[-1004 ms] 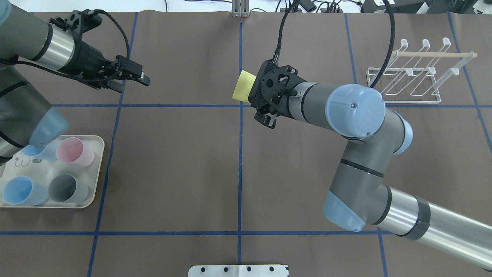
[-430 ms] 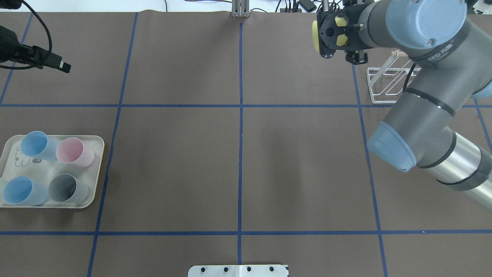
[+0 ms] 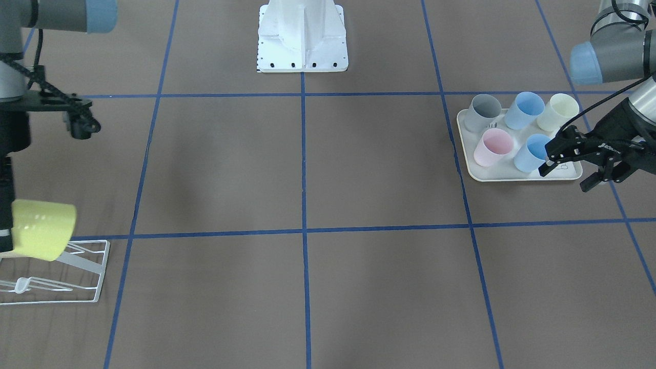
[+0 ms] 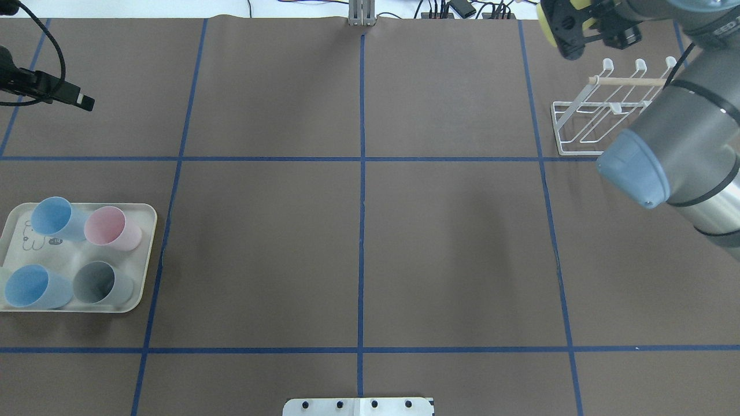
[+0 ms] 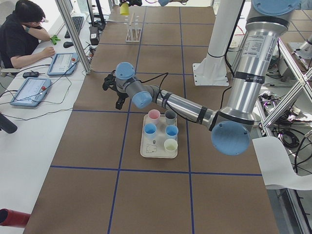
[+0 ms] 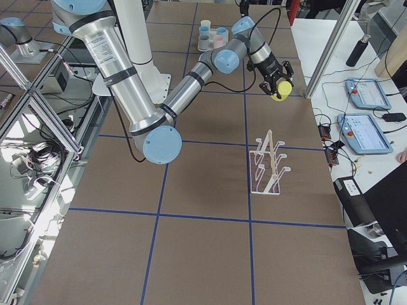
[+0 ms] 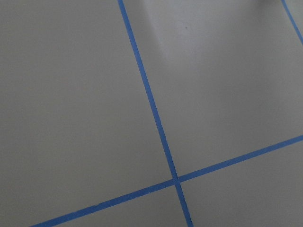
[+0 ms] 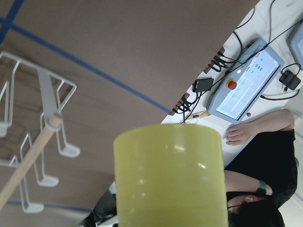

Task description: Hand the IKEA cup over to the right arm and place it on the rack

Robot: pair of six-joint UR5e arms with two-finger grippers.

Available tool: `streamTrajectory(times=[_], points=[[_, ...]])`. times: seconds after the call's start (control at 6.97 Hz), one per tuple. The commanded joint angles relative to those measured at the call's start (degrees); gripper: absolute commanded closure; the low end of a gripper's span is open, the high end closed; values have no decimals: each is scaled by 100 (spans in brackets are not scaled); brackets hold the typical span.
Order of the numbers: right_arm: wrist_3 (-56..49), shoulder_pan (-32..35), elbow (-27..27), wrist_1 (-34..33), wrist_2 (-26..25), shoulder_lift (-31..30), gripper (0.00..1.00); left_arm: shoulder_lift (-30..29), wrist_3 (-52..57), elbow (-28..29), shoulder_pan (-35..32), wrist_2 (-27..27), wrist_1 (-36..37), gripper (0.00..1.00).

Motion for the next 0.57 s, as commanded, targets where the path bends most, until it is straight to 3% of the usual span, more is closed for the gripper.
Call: streamTrajectory(times=[0.0,0.29,0.43], points=[[-1061,473,-625,56,-52,-31,68,16,3,-13,-3,-5,-2,0],[-1517,589,-1406,983,-52,-48,62,16,-24,-13,-3,-5,-2,0],[-1519,589,-1619,1135,-52,-92,63,16,-59,-13,5,-5,-2,0]])
